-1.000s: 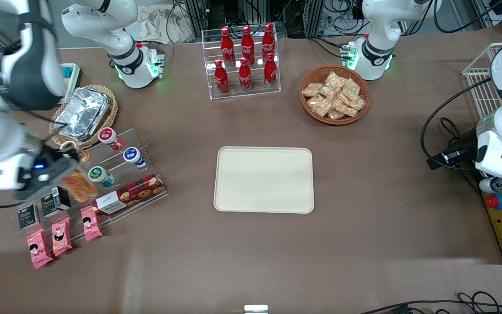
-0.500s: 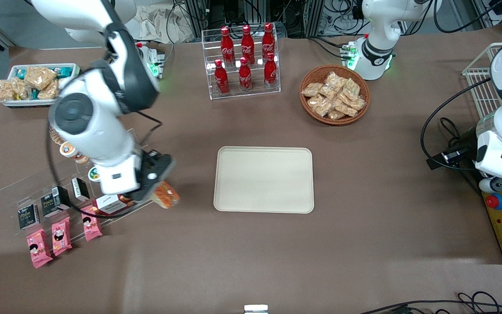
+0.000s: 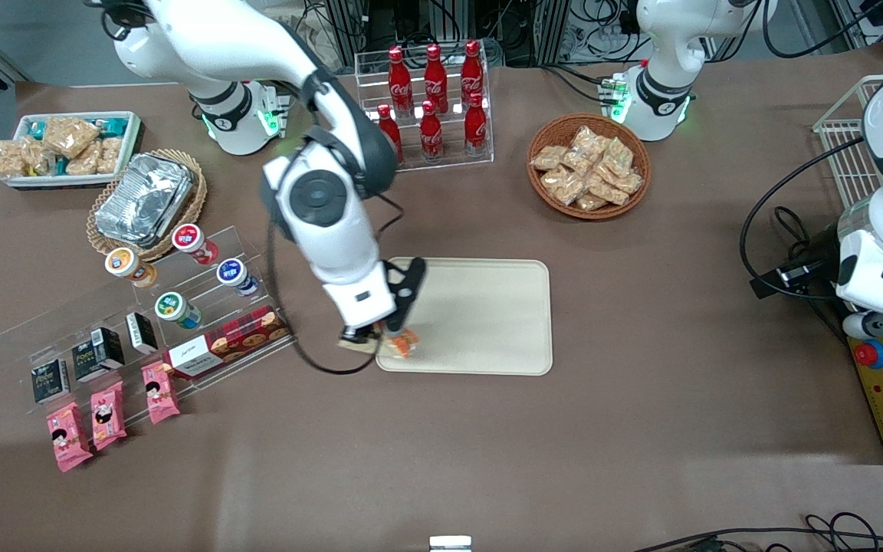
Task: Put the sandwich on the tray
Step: 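Lift the sandwich out of the rack and carry it to the tray, then lower the sandwich onto the beige tray and open the right gripper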
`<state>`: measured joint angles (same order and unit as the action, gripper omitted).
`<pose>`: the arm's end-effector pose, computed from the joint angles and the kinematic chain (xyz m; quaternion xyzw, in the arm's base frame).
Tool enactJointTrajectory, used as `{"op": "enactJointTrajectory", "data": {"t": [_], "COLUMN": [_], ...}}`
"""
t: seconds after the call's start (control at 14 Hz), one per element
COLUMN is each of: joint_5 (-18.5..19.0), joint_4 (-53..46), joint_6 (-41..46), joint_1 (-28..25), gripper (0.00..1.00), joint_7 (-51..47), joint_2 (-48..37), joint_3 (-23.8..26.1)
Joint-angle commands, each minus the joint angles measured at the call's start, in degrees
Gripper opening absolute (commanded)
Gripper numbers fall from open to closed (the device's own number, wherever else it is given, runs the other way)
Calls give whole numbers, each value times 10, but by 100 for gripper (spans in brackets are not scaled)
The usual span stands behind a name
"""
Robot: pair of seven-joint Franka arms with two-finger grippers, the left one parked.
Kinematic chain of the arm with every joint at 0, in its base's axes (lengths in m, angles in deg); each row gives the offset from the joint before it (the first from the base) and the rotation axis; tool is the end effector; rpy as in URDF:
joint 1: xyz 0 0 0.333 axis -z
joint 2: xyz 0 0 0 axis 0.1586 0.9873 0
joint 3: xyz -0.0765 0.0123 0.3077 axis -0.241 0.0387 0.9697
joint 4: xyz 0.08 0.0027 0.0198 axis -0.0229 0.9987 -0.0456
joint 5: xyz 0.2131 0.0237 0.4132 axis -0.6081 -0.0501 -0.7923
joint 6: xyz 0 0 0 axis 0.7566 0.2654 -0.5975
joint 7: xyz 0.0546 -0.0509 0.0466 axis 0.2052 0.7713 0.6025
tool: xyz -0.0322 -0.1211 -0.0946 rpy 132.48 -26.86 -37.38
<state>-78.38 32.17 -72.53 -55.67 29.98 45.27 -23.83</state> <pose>0.6463 0.4623 0.3108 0.8127 0.5772 0.0756 0.0263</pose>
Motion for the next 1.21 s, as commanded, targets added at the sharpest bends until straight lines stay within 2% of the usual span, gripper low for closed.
{"op": "enactJointTrajectory", "data": {"t": [0.0, 1.07, 1.14], "joint_5": [-9, 1, 1], "joint_4": [-26, -35, -35], "joint_6": [-46, -140, -147], "joint_1": [2, -26, -27], "gripper": [36, 38, 47], "joint_7": [-1, -28, -49], "joint_2": [44, 149, 154], "joint_3": [26, 27, 27]}}
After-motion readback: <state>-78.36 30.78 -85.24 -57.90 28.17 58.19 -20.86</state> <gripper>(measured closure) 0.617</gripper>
